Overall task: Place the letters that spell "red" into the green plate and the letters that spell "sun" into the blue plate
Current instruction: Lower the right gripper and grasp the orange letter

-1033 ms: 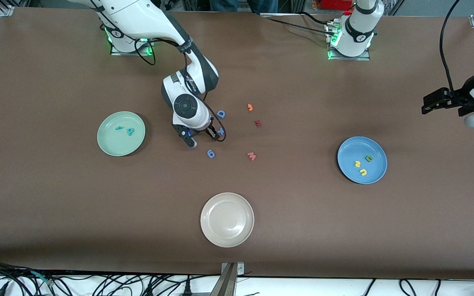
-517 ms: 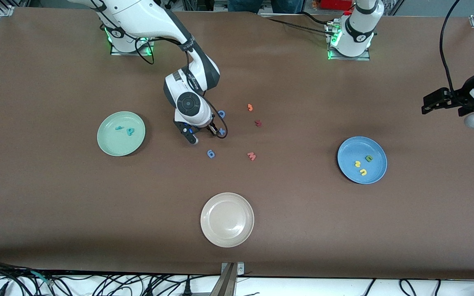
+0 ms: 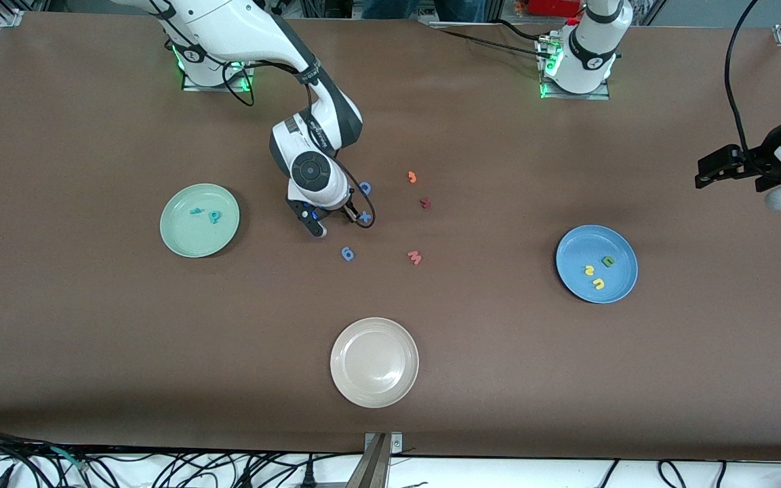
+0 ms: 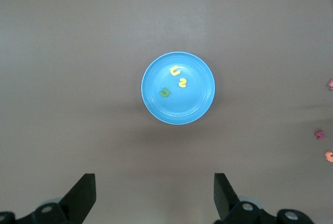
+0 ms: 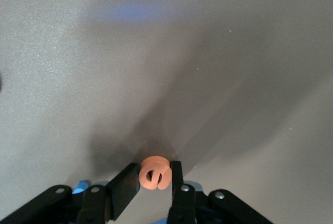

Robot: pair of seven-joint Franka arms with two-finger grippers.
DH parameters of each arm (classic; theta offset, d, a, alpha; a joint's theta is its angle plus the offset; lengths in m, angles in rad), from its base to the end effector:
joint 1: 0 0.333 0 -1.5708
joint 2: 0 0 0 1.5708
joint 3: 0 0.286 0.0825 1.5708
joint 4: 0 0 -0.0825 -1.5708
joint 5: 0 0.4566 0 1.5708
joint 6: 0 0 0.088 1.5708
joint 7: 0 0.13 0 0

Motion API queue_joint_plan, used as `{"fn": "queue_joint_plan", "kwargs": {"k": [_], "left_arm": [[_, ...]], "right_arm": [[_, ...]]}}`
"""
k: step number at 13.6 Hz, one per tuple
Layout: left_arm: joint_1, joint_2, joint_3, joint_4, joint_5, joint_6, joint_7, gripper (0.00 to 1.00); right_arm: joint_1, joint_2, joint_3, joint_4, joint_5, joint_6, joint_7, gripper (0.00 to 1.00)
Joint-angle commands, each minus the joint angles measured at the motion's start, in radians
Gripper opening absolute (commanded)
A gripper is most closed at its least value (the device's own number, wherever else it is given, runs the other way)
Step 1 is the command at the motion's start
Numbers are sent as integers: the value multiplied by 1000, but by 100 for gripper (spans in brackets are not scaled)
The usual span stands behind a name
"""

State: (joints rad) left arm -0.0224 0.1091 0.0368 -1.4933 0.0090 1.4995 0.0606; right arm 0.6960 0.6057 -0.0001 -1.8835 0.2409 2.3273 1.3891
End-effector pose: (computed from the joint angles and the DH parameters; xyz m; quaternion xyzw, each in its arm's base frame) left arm 0.6462 0.0096 0.5381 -0.9984 0.0230 0.0516 0.0046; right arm 0.4860 0.4166 0.0665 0.9003 -0.4201 -0.1099 0.0288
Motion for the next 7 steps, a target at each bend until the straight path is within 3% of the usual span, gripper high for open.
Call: {"fn": "queue_joint_plan", "kwargs": {"k": [1, 4, 7], "left_arm": [[7, 4, 3, 15, -26, -4, 22, 100], [7, 4, 3, 16, -27, -4, 22, 100], [9, 4, 3, 15, -27, -4, 22, 100]], "right_arm": [[-4, -61, -23, -9, 17, -84, -22, 23], [-6, -150, -137, 9, 18, -297, -169, 23], [-6, -181, -280, 12, 18, -414, -391, 23]]}}
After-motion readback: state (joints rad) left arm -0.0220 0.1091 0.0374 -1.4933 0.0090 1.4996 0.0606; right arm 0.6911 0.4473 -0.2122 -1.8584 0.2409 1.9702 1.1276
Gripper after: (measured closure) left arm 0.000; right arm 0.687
